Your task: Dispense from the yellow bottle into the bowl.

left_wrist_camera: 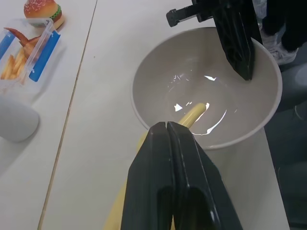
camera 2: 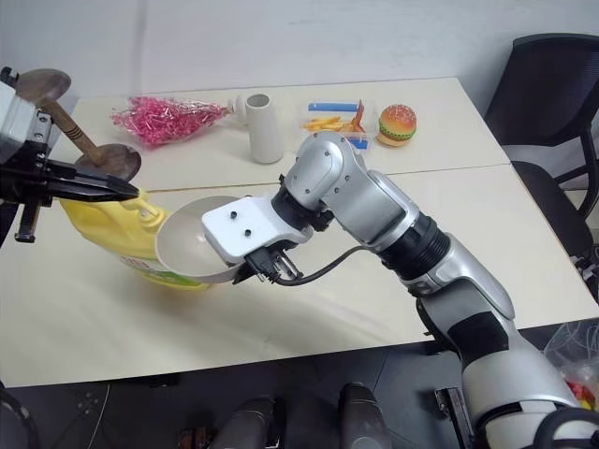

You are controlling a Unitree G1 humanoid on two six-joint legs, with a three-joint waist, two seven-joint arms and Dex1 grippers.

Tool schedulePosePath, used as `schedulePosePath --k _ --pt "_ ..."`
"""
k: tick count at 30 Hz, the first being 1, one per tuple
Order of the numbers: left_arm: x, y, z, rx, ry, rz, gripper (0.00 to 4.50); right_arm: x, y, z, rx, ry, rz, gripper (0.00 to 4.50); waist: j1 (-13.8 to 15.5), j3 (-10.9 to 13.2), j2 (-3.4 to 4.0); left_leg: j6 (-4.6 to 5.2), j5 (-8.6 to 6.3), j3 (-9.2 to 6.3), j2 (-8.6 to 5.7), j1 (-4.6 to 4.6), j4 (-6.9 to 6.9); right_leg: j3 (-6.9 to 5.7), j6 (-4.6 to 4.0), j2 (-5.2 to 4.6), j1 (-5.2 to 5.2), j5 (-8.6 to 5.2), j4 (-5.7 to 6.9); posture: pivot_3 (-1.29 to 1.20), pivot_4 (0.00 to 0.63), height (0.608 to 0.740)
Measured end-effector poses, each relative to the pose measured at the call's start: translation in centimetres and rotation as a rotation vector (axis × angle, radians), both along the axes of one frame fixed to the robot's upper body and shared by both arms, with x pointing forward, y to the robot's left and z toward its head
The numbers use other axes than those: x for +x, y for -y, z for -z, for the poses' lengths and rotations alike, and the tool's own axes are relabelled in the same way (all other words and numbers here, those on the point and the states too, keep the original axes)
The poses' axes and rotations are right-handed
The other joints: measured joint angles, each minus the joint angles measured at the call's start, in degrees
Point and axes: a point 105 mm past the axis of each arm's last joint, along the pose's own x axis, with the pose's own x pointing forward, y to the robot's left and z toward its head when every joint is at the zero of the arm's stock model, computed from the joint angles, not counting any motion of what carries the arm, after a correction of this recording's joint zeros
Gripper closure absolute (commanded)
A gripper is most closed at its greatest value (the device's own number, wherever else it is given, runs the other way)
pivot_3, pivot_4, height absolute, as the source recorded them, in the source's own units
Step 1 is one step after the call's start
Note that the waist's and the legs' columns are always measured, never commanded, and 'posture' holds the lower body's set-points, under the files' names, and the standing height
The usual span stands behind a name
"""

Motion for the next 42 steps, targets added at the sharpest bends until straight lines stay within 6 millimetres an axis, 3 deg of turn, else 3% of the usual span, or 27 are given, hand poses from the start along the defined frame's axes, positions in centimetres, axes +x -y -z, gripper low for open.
schedulePosePath --k 8,13,18,21,25,31,36,42 --pt "-0.4 0.1 0.9 0.041 0.027 0.035 4.45 -0.2 -0.1 -0.1 0.005 0.006 -0.021 4.50 0.1 0.0 0.01 0.00 0.00 0.04 -0.01 0.14 0.04 0.06 0.00 -0.01 0.13 0.00 0.01 0.00 0.150 0.740" --pt "0.3 -0.8 4.5 0.091 -0.108 -0.017 4.45 -0.6 -0.2 -0.1 0.007 0.008 -0.038 4.50 0.1 0.0 -0.06 0.00 0.00 0.03 0.00 0.00 0.04 0.07 0.00 0.03 0.01 0.00 0.02 0.00 0.150 0.740" --pt "0.3 -0.8 4.4 0.091 -0.107 -0.019 4.45 -0.7 -0.2 -0.1 0.008 0.008 -0.046 4.50 0.1 0.0 -0.06 0.01 -0.01 0.00 -0.01 0.00 0.01 0.05 0.00 0.00 0.00 0.00 0.02 0.00 0.150 0.740" --pt "0.3 -0.5 3.7 0.051 -0.124 -0.024 4.45 -0.9 -0.3 -0.2 0.010 0.009 -0.054 4.50 0.1 0.0 -0.07 0.00 -0.01 0.00 0.00 -0.01 0.01 0.04 0.00 0.01 0.00 0.00 0.02 0.00 0.150 0.740" --pt "-0.3 0.1 1.0 -0.074 -0.151 -0.023 4.45 -0.9 -0.2 -0.1 0.010 0.009 -0.054 4.50 0.1 0.0 -0.07 0.01 -0.01 -0.02 -0.02 -0.02 0.03 0.04 0.00 0.01 0.01 0.00 0.02 0.00 0.150 0.740" --pt "-1.4 -0.4 -2.7 -0.121 -0.089 -0.050 4.45 -0.7 0.2 0.4 0.005 -0.007 -0.039 4.50 0.1 0.0 -0.07 0.00 -0.01 -0.01 -0.02 -0.01 0.02 0.04 0.00 0.01 0.01 0.00 0.02 0.00 0.150 0.740" --pt "-1.2 -0.8 -3.1 -0.129 -0.068 -0.066 4.45 -0.7 0.2 0.4 0.007 -0.006 -0.043 4.50 0.1 0.0 -0.07 0.00 -0.01 -0.01 -0.03 -0.01 0.04 0.05 0.00 0.00 0.02 0.00 0.02 0.00 0.150 0.740" --pt "-0.3 -1.2 -2.0 -0.048 -0.030 -0.081 4.45 -0.8 0.1 0.4 0.008 -0.007 -0.047 4.50 0.1 0.0 -0.07 0.00 -0.01 -0.01 -0.03 -0.01 0.04 0.05 0.00 0.00 0.02 0.00 0.02 0.00 0.150 0.740"
